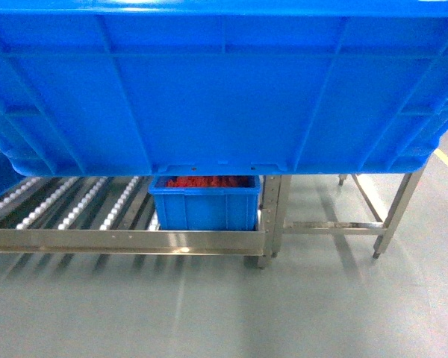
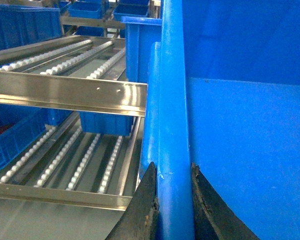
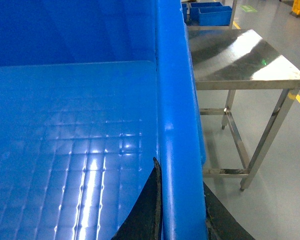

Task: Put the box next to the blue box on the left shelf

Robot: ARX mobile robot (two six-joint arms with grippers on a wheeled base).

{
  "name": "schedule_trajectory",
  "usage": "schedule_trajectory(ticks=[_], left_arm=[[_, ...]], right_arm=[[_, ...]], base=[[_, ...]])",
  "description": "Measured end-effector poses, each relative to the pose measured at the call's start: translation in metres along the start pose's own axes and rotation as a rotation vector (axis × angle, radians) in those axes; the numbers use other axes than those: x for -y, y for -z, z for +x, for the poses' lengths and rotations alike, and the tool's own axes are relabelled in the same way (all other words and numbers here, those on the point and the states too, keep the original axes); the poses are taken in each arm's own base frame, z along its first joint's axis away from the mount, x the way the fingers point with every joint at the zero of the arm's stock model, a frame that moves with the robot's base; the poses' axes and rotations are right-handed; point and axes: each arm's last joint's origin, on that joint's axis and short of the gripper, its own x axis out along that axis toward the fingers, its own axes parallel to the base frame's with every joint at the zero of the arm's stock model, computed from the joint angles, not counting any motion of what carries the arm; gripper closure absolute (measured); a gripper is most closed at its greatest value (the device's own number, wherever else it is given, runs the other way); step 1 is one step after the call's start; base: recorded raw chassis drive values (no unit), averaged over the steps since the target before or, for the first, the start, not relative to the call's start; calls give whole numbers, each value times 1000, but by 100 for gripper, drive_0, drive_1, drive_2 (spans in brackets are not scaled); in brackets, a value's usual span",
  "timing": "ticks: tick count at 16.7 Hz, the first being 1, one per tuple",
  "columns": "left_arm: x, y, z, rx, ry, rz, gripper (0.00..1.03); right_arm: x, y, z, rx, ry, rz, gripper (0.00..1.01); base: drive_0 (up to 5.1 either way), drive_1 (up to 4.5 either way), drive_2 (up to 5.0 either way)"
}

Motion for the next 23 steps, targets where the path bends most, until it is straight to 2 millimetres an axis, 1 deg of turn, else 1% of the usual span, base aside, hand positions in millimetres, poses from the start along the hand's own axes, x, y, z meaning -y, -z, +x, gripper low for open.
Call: schedule_trajectory(ticks=[23], left_arm=[[0,0,0,0,0,0,94]], right_arm=[[0,0,0,4,-2,0,92]], base=[[-495,242,242]])
